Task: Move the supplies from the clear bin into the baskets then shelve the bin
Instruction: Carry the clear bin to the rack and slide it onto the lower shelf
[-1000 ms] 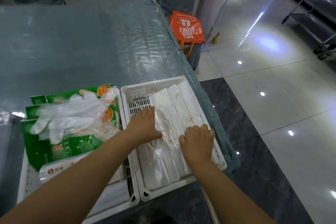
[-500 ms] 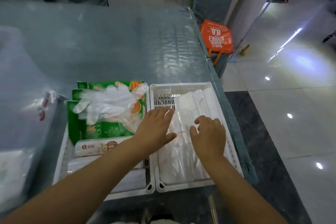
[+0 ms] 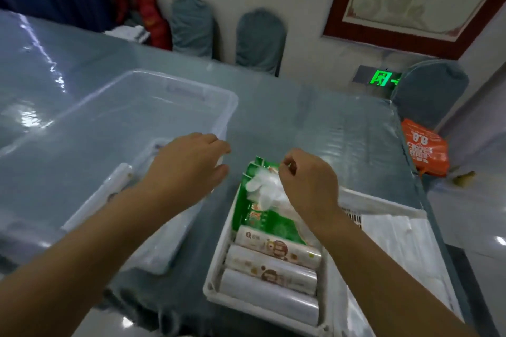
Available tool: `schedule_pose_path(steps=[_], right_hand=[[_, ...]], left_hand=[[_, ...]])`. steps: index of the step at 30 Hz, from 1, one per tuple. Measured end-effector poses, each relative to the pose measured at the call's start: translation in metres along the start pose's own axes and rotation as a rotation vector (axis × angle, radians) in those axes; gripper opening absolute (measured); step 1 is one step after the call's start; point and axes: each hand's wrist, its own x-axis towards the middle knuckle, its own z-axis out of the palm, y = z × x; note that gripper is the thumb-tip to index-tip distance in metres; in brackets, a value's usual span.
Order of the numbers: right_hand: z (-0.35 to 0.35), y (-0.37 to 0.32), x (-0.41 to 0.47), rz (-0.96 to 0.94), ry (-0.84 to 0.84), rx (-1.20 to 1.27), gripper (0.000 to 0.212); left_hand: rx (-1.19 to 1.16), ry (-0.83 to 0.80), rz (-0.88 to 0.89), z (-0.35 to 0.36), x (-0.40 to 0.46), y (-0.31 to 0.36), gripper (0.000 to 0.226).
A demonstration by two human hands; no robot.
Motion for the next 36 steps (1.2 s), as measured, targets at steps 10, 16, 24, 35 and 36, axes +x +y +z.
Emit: schedule_pose_path(steps=[10, 16, 24, 35, 36], right_hand=[[0.074, -0.147, 0.032, 0.032, -0.030, 0.006, 0.008], [0.113, -0.182, 0.025, 0.167, -0.075, -0.128, 0.008], [0.111, -0.197, 0.001, 0.267, 0.011, -0.187, 0.023], [0.093, -0.209, -0.043, 0.688, -0.029, -0.050, 0.024], [0.088, -0.210, -0.048, 0.701, 0.001, -0.026, 0.028]], left_hand=[[0.031, -0.067, -0.036, -0.034, -0.041, -0.186, 0.030], [0.070, -0.080, 0.022, -0.033, -0.053, -0.285, 0.033], [0.114, -0.167, -0.143, -0.017, -0.053, -0.335, 0.047], [-0.153, 0.002, -0.241, -0.043, -0.055, -0.320, 0.048], [-0.166, 0.031, -0.218, -0.050, -0.052, -0.318, 0.052]])
